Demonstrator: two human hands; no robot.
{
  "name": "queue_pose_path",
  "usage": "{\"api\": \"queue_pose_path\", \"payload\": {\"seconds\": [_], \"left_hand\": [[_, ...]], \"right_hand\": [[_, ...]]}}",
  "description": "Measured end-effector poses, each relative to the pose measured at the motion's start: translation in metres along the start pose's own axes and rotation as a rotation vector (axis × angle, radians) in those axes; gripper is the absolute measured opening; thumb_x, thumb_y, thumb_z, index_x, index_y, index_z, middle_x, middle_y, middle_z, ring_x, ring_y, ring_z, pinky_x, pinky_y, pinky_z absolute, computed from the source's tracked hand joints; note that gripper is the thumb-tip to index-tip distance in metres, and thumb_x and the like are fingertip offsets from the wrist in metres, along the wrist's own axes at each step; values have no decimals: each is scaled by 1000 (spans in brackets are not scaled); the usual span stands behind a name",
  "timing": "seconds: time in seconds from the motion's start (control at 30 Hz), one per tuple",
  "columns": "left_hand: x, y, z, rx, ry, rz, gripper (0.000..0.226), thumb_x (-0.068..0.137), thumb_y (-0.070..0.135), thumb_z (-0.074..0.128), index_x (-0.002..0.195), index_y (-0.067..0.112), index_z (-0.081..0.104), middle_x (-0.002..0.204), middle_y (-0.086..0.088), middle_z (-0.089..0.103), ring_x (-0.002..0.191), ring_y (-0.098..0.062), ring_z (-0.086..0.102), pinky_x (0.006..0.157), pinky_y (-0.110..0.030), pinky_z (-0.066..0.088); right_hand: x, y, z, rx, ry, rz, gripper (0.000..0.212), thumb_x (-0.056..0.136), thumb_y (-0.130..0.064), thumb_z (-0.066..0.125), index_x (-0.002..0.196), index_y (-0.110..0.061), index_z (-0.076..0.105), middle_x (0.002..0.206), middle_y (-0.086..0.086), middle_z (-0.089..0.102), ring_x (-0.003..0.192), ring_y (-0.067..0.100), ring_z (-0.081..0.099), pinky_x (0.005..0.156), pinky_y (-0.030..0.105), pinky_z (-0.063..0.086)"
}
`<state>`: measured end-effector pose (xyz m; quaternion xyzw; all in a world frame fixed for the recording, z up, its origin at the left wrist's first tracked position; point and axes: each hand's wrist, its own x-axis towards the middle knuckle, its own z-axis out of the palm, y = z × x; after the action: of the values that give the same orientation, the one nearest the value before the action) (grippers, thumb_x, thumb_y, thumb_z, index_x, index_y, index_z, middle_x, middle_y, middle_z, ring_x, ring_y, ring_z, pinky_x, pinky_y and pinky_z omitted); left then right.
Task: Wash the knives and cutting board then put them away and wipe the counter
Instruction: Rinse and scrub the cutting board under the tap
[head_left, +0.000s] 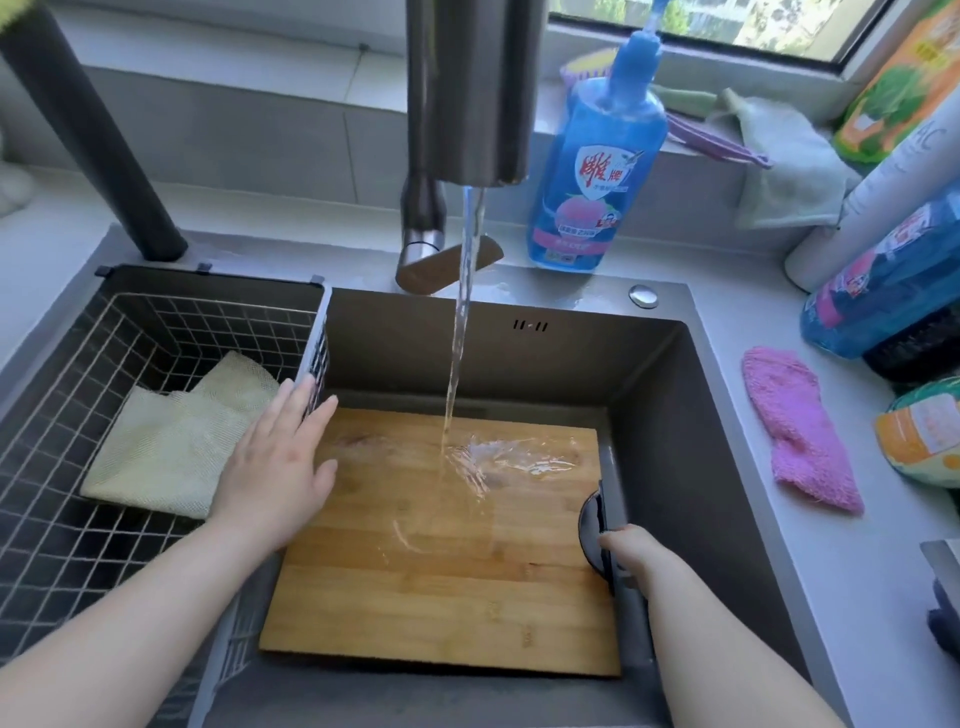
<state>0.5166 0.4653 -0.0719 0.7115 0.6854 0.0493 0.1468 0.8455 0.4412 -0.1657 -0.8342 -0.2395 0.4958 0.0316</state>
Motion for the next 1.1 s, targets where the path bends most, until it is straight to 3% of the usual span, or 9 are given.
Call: {"api": "queue_pose_path", "payload": {"seconds": [0.07, 0.17, 0.5, 0.57, 0.63, 0.8, 0.93, 1.0, 1.1], "left_hand": [[3, -1, 2, 9, -6, -5, 59, 93, 22, 47, 146, 17, 22, 156, -1, 7, 144, -16, -3, 115, -33, 9], [5, -2, 5, -2, 8, -9, 58, 91, 20, 49, 145, 16, 25, 156, -1, 12, 144, -17, 0, 115, -34, 11], [5, -2, 4, -18, 3, -21, 57, 92, 22, 48, 144, 19, 26, 155, 2, 13, 144, -15, -3, 115, -34, 11], [4, -2, 2, -29, 0, -26, 57, 92, 23, 47, 144, 20, 25, 156, 2, 11, 144, -15, -4, 115, -34, 11], [4, -1, 0, -38, -3, -34, 56, 93, 23, 45, 145, 21, 23, 156, 4, 10, 144, -14, -5, 114, -33, 11], [2, -2, -1, -59, 24, -19, 52, 96, 22, 39, 145, 22, 22, 156, 3, 9, 144, -15, -4, 115, -32, 8], [-3, -4, -3, -53, 51, 2, 50, 98, 23, 34, 146, 21, 20, 156, 1, 8, 144, -16, -3, 116, -31, 3], [-8, -3, -4, -63, 86, -4, 50, 98, 23, 34, 146, 19, 20, 156, 0, 10, 144, -17, -1, 116, -30, 0], [-24, 10, -5, -157, 90, 6, 51, 98, 25, 33, 146, 19, 17, 156, 1, 9, 144, -14, -1, 115, -29, -1]], "right_hand": [[4, -4, 3, 65, -13, 24, 17, 88, -7, 43, 72, -4, 44, 60, 10, 42, 54, 20, 38, 58, 26, 34], [13, 1, 7, 245, -99, 46, 32, 93, -16, 48, 62, -10, 41, 58, 8, 41, 53, 19, 36, 56, 28, 31], [7, 2, -8, 414, -294, 11, 12, 94, -19, 52, 84, -11, 50, 63, 5, 51, 59, 19, 46, 62, 29, 39], [-3, -3, -15, 388, -364, -48, 4, 93, -13, 50, 90, -12, 52, 73, 6, 54, 64, 19, 47, 62, 29, 40], [-16, -10, -24, 341, -407, -128, 11, 91, -3, 49, 95, -11, 56, 83, 8, 56, 67, 20, 50, 61, 30, 42], [-56, -26, -18, 478, -336, -289, 25, 80, 10, 41, 92, -6, 55, 63, 3, 45, 49, 11, 38, 45, 21, 30], [-90, -30, -3, 592, -266, -348, 49, 51, 5, 39, 97, -3, 55, 69, 8, 36, 52, 14, 29, 52, 23, 21], [-109, -33, -3, 584, -247, -398, 40, 59, 9, 40, 94, -9, 49, 62, 5, 33, 46, 11, 27, 47, 20, 20], [-133, -36, -11, 588, -227, -475, 29, 74, 16, 33, 78, -5, 51, 51, -1, 31, 36, 6, 26, 41, 16, 21]]}}
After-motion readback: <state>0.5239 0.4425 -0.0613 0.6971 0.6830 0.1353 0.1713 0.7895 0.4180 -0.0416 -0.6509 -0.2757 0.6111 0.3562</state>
